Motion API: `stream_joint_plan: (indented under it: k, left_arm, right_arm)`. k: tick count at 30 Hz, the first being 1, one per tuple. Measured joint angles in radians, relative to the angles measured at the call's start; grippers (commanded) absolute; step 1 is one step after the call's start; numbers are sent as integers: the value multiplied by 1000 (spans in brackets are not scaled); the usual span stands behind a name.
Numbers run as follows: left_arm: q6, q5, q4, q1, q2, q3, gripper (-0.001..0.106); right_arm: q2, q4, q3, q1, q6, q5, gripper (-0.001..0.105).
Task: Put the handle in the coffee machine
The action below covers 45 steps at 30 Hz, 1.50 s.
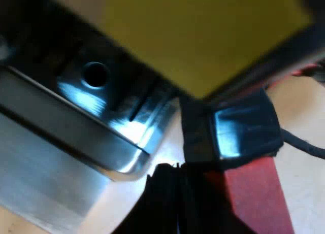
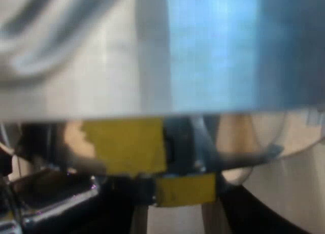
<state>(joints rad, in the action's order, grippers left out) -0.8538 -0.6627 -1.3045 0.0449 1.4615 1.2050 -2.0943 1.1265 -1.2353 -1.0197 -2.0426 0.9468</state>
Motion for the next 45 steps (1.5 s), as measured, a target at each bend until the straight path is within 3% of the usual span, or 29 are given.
stream_joint_plan:
  k: [9, 12, 19, 24, 29, 34, 41, 42, 44, 45]
  left_arm:
    - [0, 4, -33, -1, -19, 0, 0]
    - [-53, -2, -47, 1, -31, 0, 0]
    - [-87, -4, -44, -12, -34, -15, 0]
    - [-174, -20, 30, -23, -78, -101, 0]
    - [-248, 5, 139, -25, -177, -198, 0]
    - [-339, 22, 200, -46, -220, -221, 0]
    - [-405, 89, 218, -130, -220, -224, 0]
    - [-414, 96, 222, -143, -220, -224, 0]
    - [-429, 90, 224, -151, -220, -224, 0]
    - [-436, 85, 221, -154, -220, -224, 0]
  right_arm:
    - [0, 5, 0, -2, 0, 13, 29]
    - [0, 7, 0, -2, 0, 15, 29]
    - [0, 7, 2, -2, 1, 24, 29]
    - [0, 10, 4, -2, 6, 39, 29]
    - [0, 13, 4, -2, 7, 39, 29]
    - [0, 13, 5, -2, 7, 39, 29]
    - [0, 16, 8, -2, 10, 53, 29]
    - [0, 16, 7, -2, 8, 58, 29]
    - [111, -139, 40, 2, -91, 61, 29]
    - [121, -157, 43, 2, -98, 58, 29]
